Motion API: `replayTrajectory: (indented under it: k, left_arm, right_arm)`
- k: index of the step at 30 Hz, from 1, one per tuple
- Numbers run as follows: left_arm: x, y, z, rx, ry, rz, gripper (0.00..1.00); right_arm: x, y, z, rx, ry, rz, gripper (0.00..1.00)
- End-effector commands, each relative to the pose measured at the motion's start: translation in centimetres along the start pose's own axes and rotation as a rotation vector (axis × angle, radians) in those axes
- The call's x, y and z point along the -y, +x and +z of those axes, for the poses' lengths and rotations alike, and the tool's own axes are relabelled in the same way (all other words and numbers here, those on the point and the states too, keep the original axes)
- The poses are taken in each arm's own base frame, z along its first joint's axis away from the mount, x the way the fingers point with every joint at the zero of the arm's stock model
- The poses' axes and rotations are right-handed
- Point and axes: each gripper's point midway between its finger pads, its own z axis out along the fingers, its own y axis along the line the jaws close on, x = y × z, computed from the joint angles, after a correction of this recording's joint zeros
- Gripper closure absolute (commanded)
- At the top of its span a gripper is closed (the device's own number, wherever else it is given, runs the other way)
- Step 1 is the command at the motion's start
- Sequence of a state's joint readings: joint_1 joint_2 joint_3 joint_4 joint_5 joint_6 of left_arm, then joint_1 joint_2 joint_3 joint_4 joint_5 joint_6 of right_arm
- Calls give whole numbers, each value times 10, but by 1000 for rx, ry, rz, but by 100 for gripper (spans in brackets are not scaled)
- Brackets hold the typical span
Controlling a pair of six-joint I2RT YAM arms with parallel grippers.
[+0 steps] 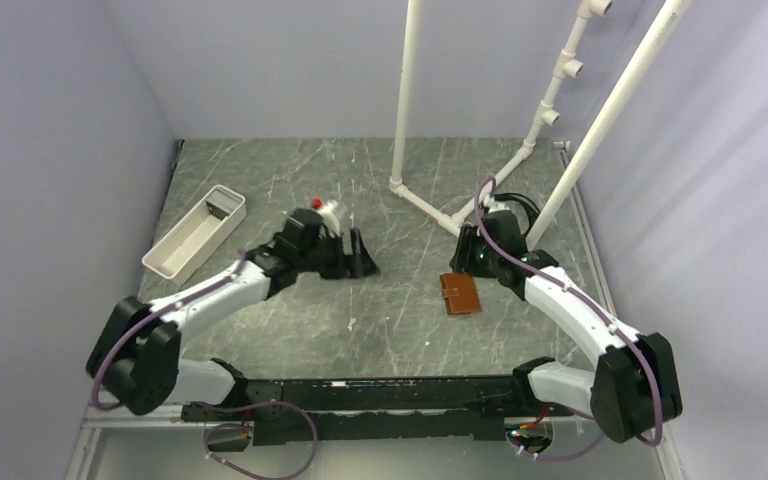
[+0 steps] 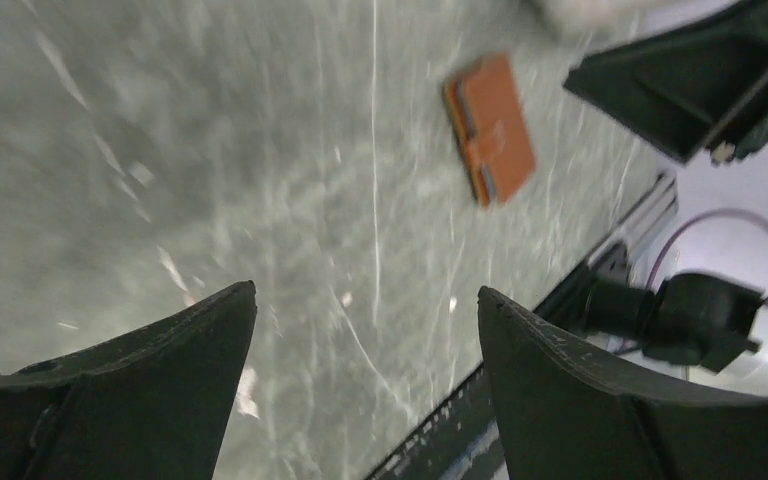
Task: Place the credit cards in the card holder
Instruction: Open the card holder at the center of the board.
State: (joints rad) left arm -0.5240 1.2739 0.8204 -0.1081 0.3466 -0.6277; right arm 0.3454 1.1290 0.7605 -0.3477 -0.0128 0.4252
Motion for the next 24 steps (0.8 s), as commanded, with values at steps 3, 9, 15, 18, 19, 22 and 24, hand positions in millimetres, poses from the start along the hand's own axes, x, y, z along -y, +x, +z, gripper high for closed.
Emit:
replayTrajectory:
  k: [3,9,15,18,19,22,24]
  left_arm:
    - [39,61,56,-103,79,-88,13]
    - [71,104,119,-271,189,-127,22]
    - [78,112,139,-270,310,-217,25]
    - [72,108,135,-235,314,-247,27]
    - [69,107,131,-222,307,-251,27]
    - [55,99,115,-162,242,-222,27]
    - [45,95,101,-132,172,-198,27]
  right_arm:
    - [43,53,11,-90,198,150,54]
    - [47,82,23,-144,183,176,60]
    - [4,107,38,-242,-59,139,53]
    - [2,110,38,-237,-18,71,34]
    - [4,109,38,-230,18,45,27]
    - [8,110,40,-227,130,-52,1]
    - [11,113,43,-236,209,-111,0]
